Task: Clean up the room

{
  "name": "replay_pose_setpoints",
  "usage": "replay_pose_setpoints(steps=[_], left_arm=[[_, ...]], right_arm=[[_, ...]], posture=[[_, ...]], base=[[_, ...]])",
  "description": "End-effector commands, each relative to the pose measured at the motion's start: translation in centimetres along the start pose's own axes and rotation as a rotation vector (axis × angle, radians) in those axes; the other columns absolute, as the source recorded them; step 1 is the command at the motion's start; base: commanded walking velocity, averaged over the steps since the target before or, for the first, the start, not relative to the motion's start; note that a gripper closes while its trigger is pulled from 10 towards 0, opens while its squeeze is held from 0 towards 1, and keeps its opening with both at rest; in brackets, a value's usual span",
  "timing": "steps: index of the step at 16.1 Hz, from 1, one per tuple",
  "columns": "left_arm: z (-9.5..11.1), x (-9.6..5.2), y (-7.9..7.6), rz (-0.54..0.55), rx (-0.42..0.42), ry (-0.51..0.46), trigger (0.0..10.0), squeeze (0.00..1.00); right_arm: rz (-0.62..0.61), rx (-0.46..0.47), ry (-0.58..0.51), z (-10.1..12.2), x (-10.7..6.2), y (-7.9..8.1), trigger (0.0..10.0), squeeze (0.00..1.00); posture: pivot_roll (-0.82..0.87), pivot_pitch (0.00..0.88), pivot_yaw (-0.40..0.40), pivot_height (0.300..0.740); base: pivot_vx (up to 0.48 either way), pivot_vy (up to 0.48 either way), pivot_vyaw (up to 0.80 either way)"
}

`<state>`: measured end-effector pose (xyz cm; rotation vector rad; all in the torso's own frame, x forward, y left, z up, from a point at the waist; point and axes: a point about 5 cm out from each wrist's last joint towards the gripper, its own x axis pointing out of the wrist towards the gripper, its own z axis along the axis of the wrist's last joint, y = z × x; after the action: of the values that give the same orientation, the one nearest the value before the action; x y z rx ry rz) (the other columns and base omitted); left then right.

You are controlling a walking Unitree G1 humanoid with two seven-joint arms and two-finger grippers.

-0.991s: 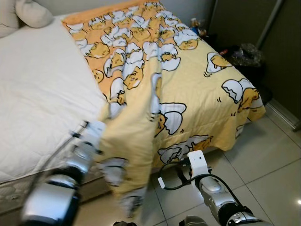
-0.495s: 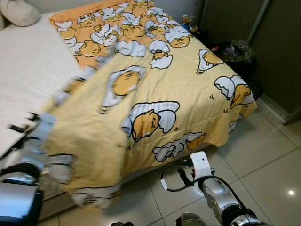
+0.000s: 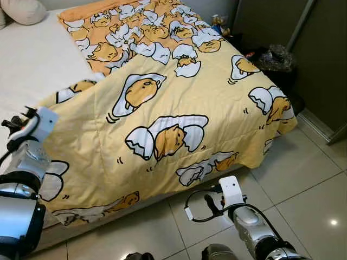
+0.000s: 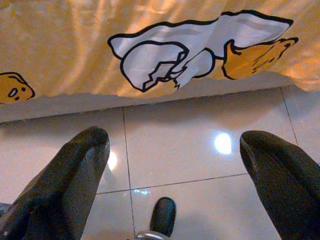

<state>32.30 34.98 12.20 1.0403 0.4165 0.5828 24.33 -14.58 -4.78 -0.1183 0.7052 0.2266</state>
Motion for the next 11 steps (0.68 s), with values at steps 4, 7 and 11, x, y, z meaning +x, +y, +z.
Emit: replay_pose_setpoints(steps=[4, 7, 11], left_arm=[[1.2, 0.7, 2.2, 0.131, 0.094, -0.107, 10.0, 1.00], [1.8, 1.4, 5.2, 0.270, 0.141, -0.127, 10.0, 1.00], [0.3, 1.9, 7.9, 0.336, 0.057, -0.049, 10.0, 1.00]], right_arm=[[0.001, -0.005, 0.016, -0.8, -0.2, -0.1, 10.0, 0.00], [-0.004, -0.009, 0.022, -1.1, -0.4, -0.4, 10.0, 0.00], [-0.009, -0.006, 0.035, -1.4, -0.5, -0.5, 10.0, 0.00]], posture=[[-0.27, 0.061, 0.076, 0.731], [-0.27, 0.054, 0.072, 0.731], [-0.26, 0.053, 0.076, 0.731]], base=[[0.000, 0.000, 0.00], [0.000, 0.000, 0.00], [0.000, 0.000, 0.00]])
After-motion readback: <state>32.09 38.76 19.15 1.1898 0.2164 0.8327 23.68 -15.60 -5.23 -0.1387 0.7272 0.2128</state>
